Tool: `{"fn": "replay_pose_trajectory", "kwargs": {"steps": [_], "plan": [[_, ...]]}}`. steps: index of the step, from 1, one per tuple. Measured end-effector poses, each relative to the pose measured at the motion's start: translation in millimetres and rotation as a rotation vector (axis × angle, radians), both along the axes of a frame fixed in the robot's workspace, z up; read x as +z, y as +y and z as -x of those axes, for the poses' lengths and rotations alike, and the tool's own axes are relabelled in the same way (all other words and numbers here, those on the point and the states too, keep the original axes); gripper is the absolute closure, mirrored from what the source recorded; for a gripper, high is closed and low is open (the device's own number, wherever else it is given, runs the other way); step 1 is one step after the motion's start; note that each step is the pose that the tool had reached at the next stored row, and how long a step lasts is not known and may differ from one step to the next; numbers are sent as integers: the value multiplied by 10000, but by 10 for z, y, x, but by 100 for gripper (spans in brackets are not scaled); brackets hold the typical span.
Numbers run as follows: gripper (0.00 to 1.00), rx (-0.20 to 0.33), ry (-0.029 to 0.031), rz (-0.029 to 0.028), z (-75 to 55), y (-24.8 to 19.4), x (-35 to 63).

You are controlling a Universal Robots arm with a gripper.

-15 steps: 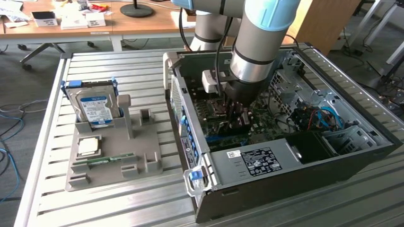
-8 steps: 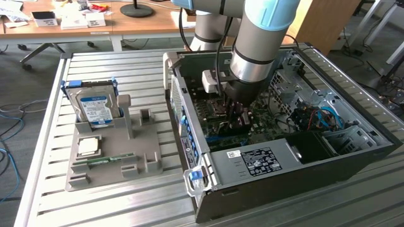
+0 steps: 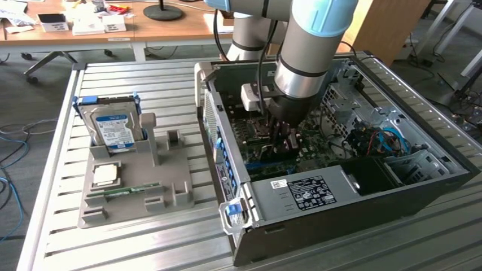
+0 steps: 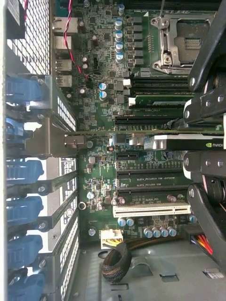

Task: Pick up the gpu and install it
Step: 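Insert the gpu into the slot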

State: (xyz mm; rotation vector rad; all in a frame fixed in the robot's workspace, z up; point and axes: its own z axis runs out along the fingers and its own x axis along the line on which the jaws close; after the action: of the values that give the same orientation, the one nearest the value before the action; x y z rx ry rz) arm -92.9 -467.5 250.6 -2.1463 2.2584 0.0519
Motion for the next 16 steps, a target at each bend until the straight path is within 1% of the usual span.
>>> {"fn": "replay_pose_trajectory", "kwargs": {"steps": [5, 12, 16], "plan": [[74, 176, -5, -4, 2, 0, 0], [74, 178, -5, -3, 4, 7, -4], [74, 177, -6, -2, 8, 7, -26]]}}
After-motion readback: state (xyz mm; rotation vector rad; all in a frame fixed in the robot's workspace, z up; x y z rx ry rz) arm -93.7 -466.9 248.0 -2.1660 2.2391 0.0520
